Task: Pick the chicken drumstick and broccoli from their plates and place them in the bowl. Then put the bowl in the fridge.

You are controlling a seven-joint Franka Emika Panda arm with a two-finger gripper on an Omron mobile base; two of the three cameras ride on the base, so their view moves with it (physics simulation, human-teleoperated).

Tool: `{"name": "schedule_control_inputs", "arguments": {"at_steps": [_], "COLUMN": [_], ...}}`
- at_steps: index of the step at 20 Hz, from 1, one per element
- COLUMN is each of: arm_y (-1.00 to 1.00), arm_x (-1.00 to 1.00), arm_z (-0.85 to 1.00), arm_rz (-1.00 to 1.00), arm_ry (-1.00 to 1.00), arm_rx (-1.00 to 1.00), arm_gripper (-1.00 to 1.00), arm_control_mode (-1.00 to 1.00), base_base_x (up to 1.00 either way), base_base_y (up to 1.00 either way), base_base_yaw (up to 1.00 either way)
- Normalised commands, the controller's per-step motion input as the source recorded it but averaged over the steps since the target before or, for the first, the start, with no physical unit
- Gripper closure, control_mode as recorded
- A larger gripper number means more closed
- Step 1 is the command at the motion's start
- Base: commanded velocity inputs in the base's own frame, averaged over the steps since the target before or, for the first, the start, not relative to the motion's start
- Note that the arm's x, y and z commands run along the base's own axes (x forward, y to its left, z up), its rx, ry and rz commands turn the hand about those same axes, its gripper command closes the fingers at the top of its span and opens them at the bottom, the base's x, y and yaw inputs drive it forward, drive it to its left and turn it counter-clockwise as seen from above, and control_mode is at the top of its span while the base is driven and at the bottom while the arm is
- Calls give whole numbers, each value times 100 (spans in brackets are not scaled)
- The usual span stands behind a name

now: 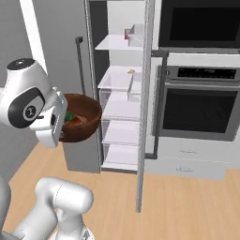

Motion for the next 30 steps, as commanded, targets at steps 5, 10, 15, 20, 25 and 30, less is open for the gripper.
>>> {"name": "schedule_control_inputs", "arguments": {"at_steps": [5, 10, 15, 20, 25, 30], "arm_y": [0, 0, 0, 0, 0, 0], "arm_x": [0, 0, 0, 0, 0, 0], "arm_z": [0, 0, 0, 0, 0, 0], "arm_rz": [0, 0, 0, 0, 0, 0], "arm_ry": [0, 0, 0, 0, 0, 0], "arm_rx": [0, 0, 0, 0, 0, 0], "arm_gripper": [100, 100, 100, 100, 100, 100], "arm_control_mode": [100, 100, 100, 100, 100, 100], "base_base_x": [96, 87, 77, 75, 64, 47], "base_base_y": [2, 9, 7, 8, 0, 0], "base_base_yaw": [0, 0, 0, 0, 0, 0]}}
